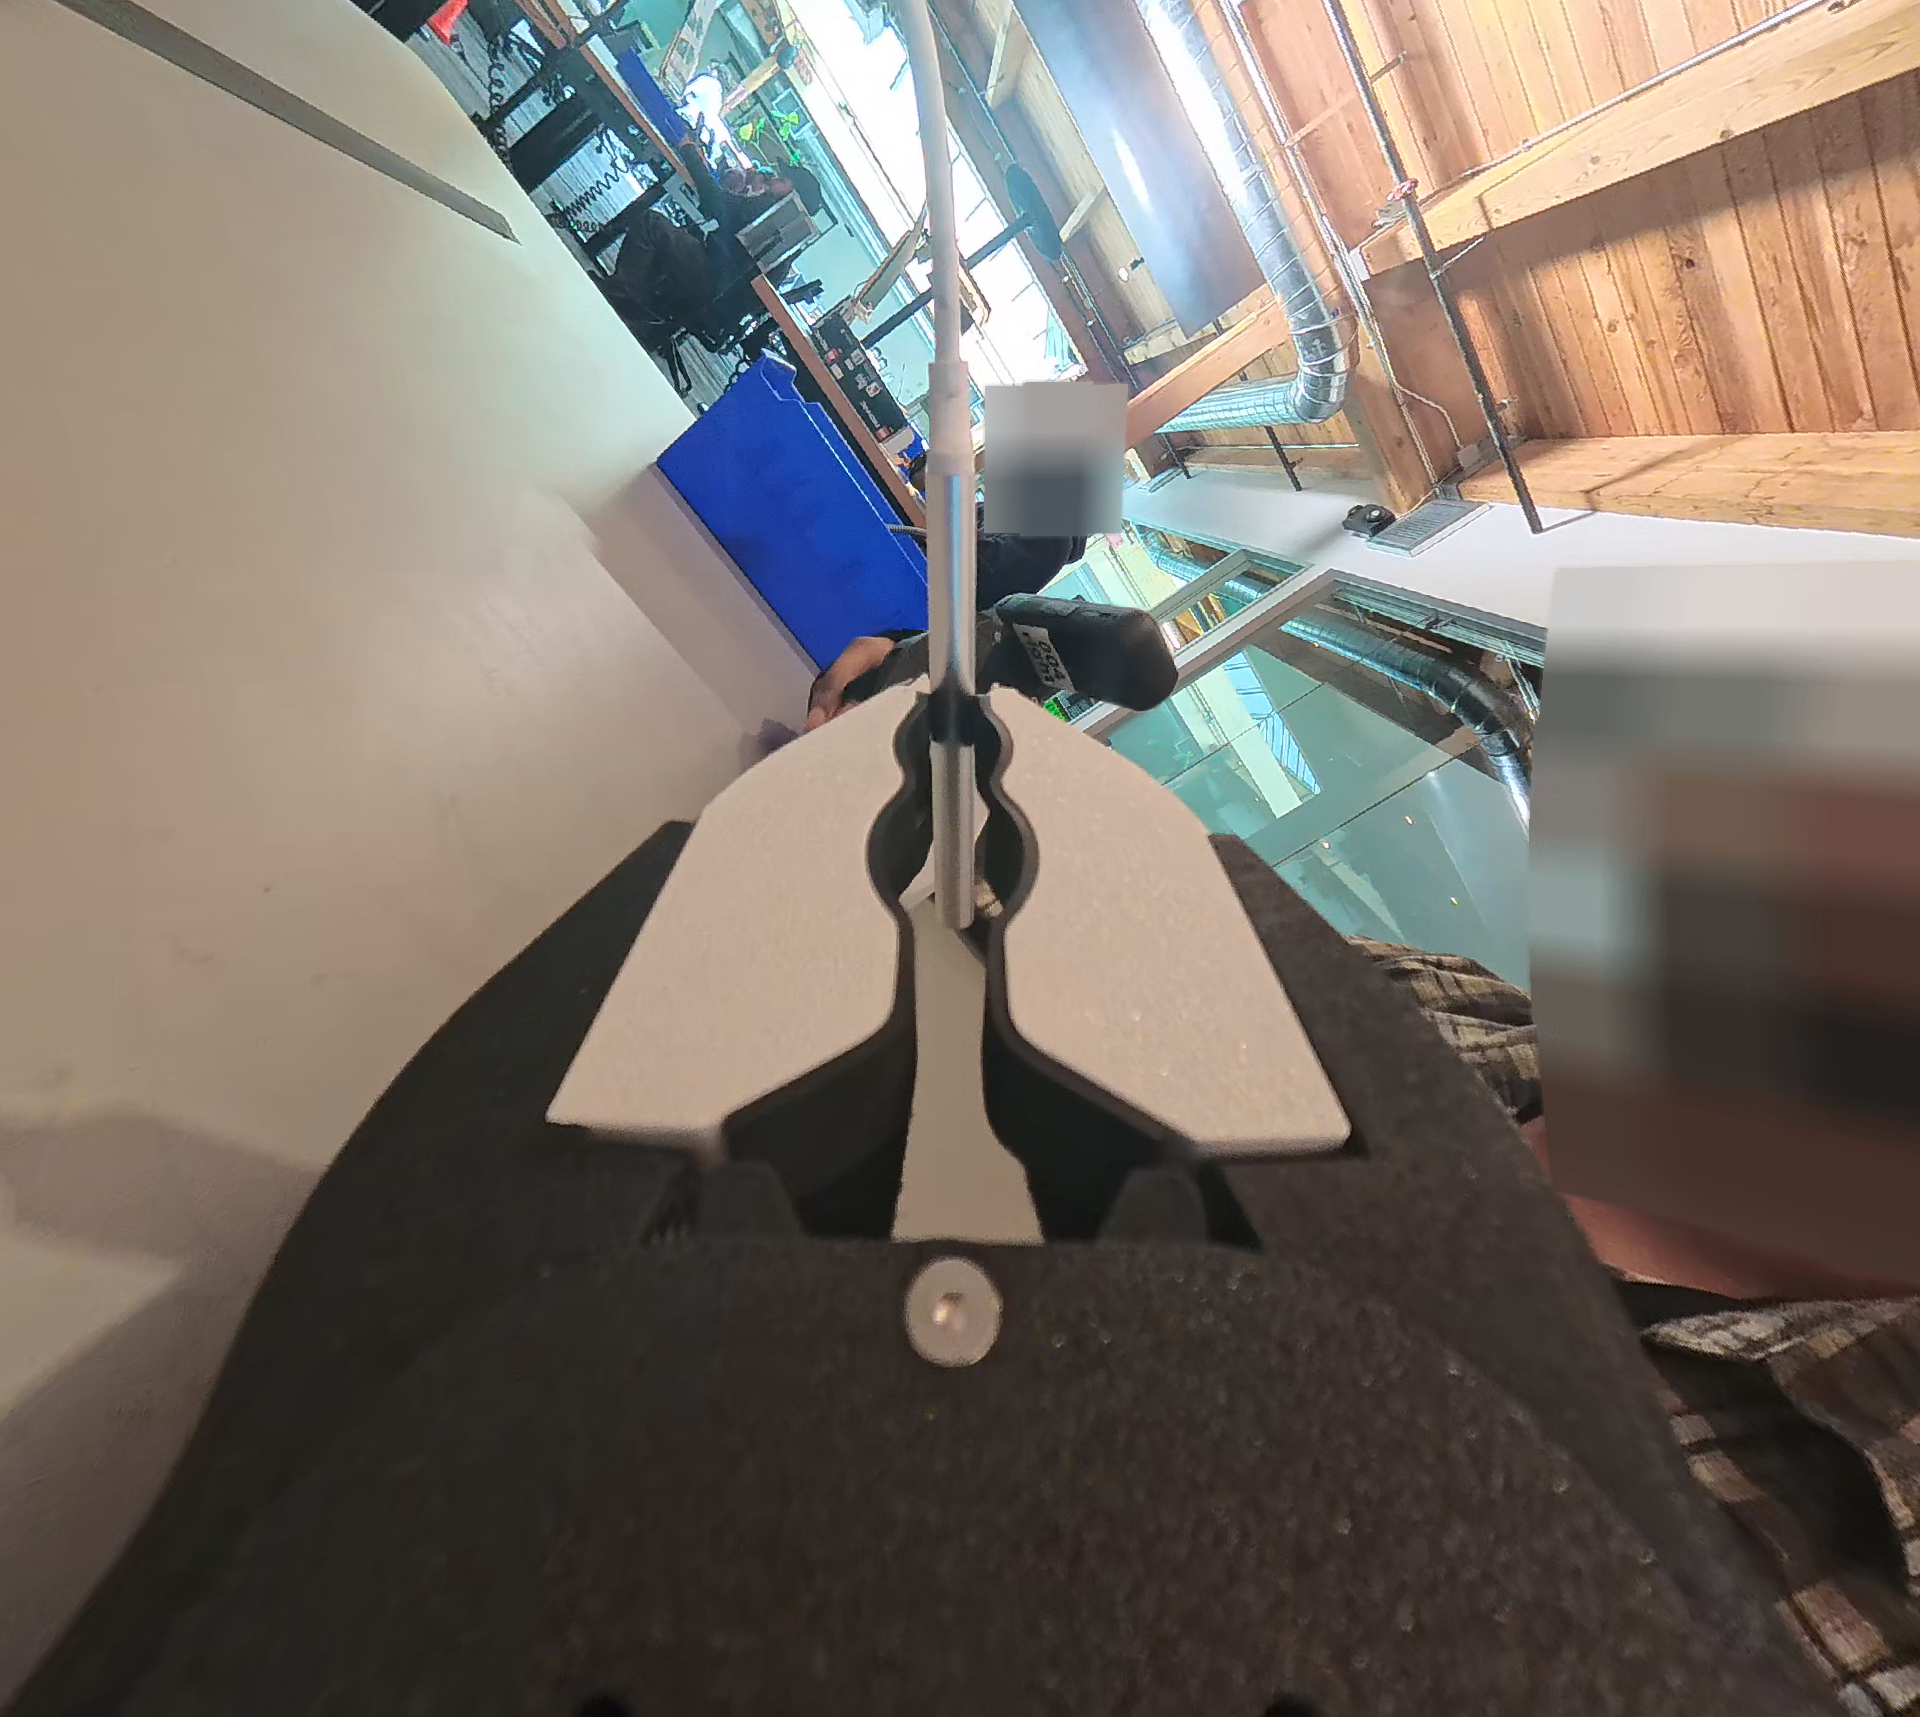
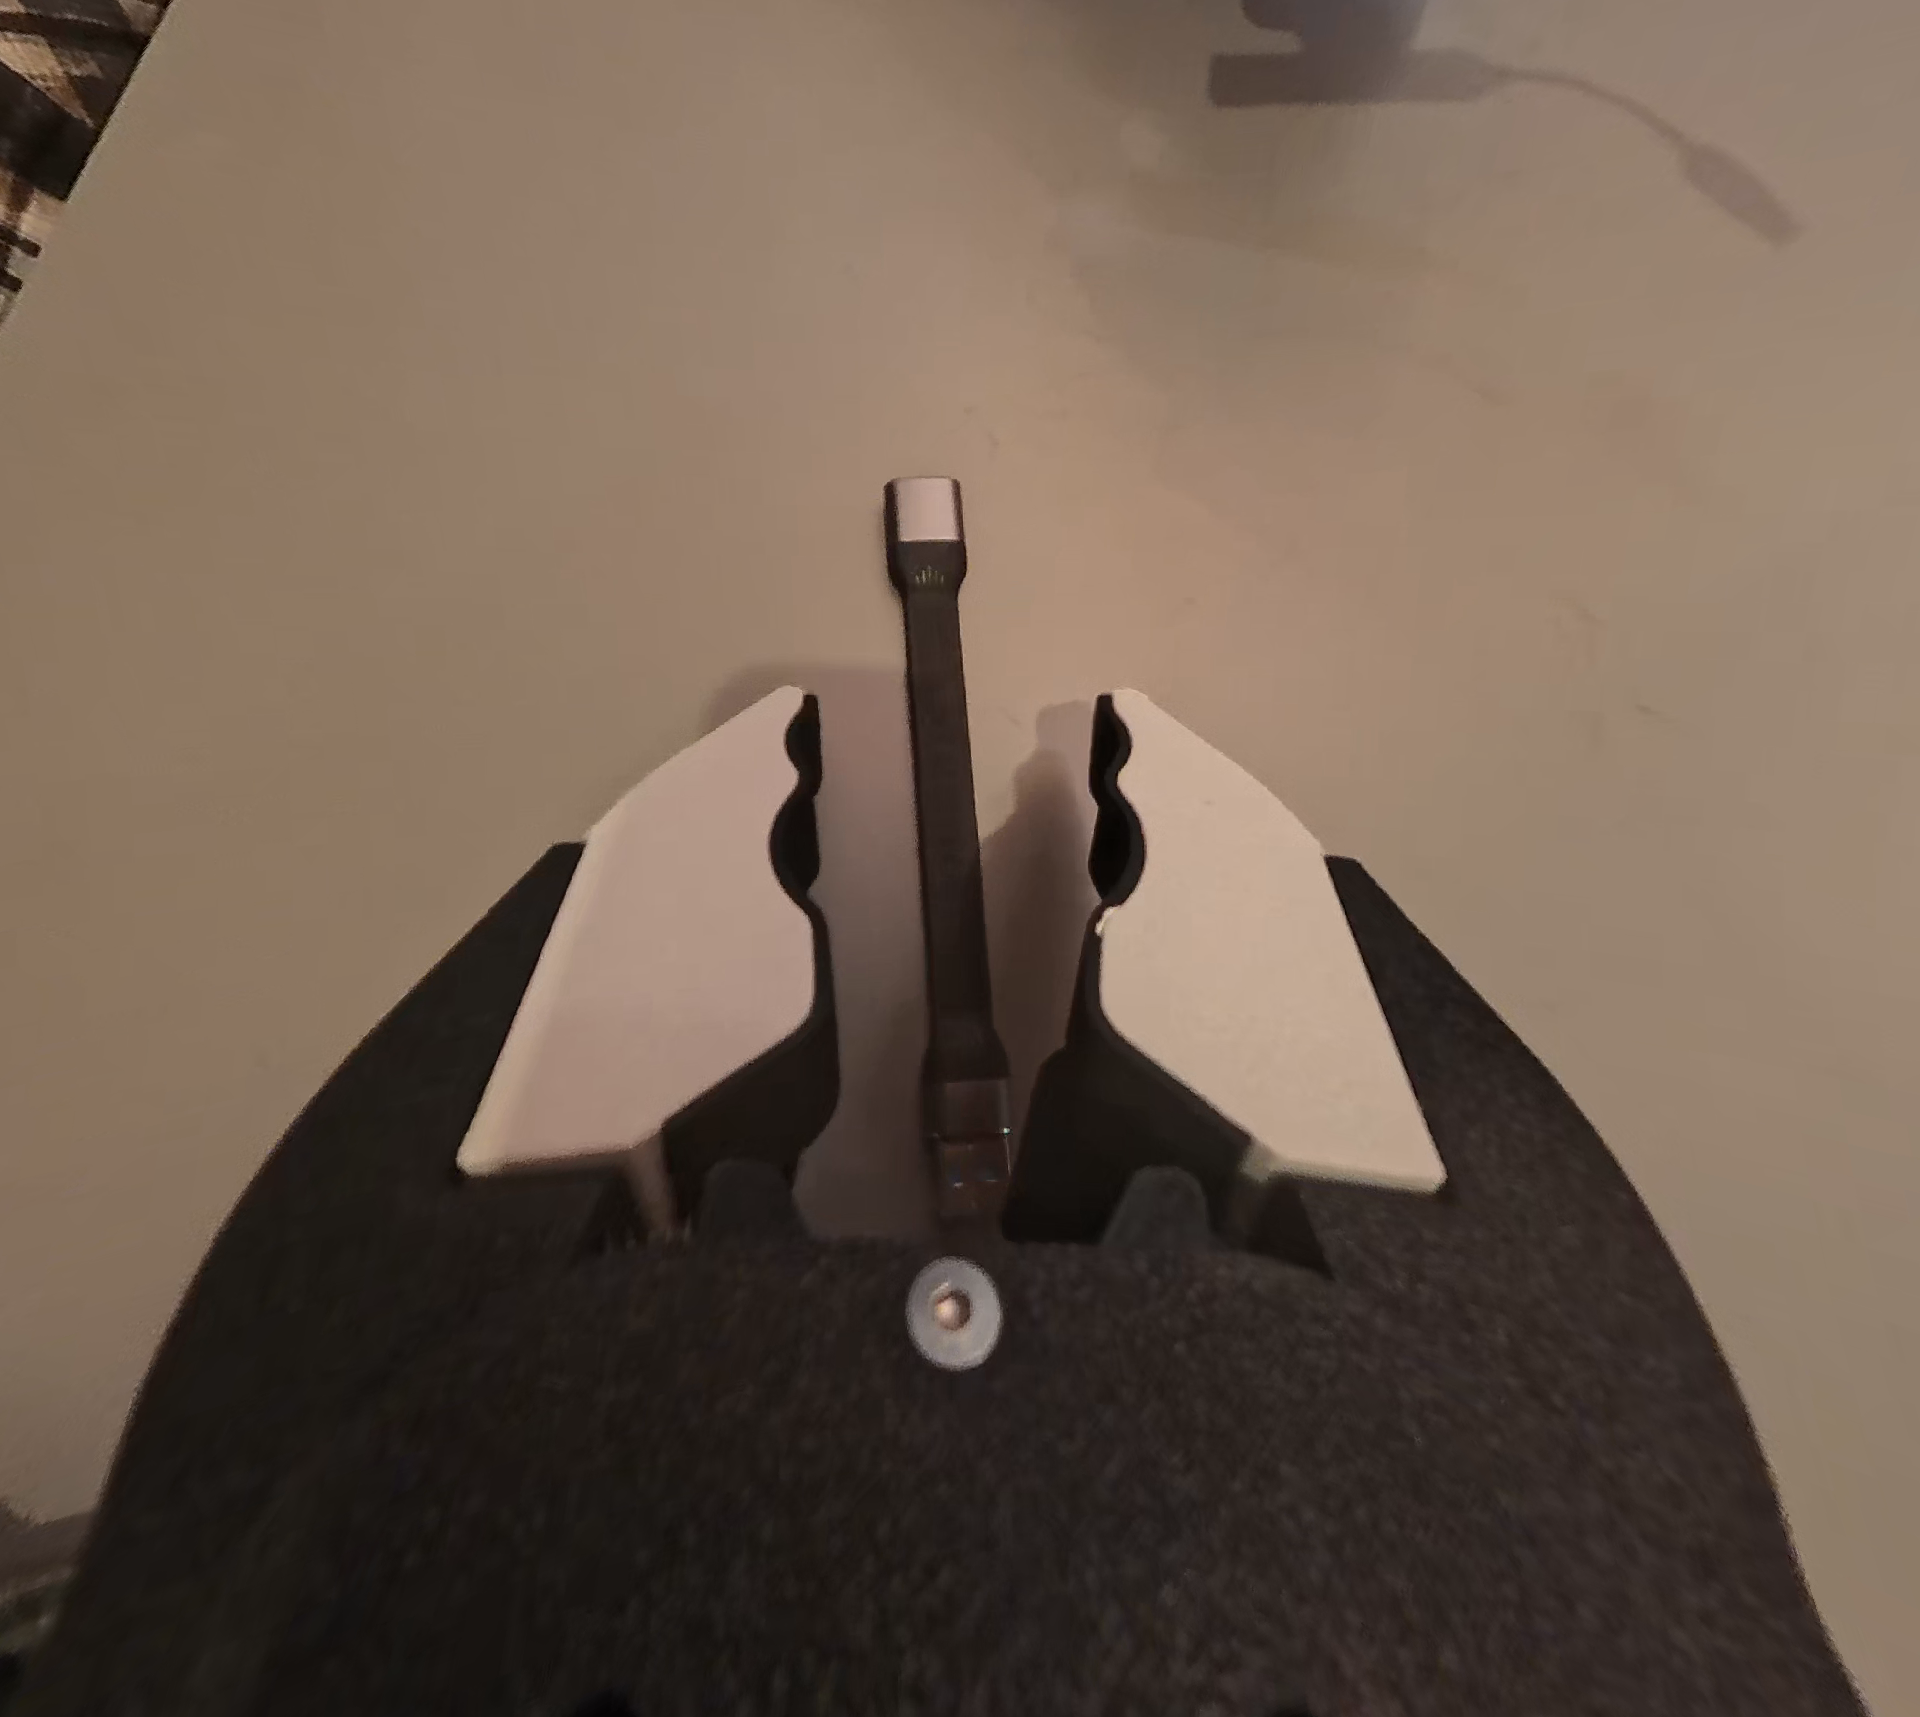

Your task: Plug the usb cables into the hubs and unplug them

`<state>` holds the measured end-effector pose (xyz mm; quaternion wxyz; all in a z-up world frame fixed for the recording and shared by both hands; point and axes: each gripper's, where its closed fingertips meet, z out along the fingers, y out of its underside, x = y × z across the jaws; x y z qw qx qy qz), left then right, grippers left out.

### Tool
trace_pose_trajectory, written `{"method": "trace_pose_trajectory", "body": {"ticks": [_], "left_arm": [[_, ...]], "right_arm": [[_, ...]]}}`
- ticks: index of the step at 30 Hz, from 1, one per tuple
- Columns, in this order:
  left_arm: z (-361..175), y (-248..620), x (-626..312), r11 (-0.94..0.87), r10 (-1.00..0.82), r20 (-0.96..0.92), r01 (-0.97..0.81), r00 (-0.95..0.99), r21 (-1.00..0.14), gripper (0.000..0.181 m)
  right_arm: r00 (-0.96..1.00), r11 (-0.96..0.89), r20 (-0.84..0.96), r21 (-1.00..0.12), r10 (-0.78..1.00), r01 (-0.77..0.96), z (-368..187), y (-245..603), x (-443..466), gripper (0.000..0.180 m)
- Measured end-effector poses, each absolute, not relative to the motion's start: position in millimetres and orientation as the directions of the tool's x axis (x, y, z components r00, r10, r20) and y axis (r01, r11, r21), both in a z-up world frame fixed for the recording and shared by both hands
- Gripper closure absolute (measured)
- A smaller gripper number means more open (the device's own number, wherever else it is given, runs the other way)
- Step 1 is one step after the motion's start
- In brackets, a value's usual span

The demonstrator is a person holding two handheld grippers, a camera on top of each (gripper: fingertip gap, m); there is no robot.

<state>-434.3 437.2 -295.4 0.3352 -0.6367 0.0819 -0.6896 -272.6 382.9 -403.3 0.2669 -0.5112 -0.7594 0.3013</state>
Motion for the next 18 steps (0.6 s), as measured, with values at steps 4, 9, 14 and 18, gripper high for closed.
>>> {"method": "trace_pose_trajectory", "body": {"ticks": [4, 9, 14, 18], "left_arm": [[-296.2, 438.0, -435.3, -0.762, -0.563, 0.825, 0.362, 0.037, -0.537, 0.174], [-295.3, 437.3, -434.4, -0.761, -0.567, 0.823, 0.359, 0.038, -0.540, 0.174], [-296.5, 437.5, -433.0, -0.765, -0.562, 0.826, 0.358, 0.035, -0.535, 0.174], [-296.0, 436.2, -431.1, -0.766, -0.565, 0.824, 0.348, 0.035, -0.540, 0.174]], "right_arm": [[-0.349, 0.308, 0.098, -0.720, 0.932, 0.622, -405.3, 381.1, -271.9, 0.135], [-0.359, 0.324, 0.104, -0.701, 0.928, 0.635, -409.2, 380.6, -271.2, 0.140], [-0.368, 0.324, 0.095, -0.702, 0.925, 0.634, -411.0, 379.7, -271.4, 0.145], [-0.375, 0.336, 0.102, -0.694, 0.921, 0.637, -411.5, 379.3, -270.8, 0.147]]}}
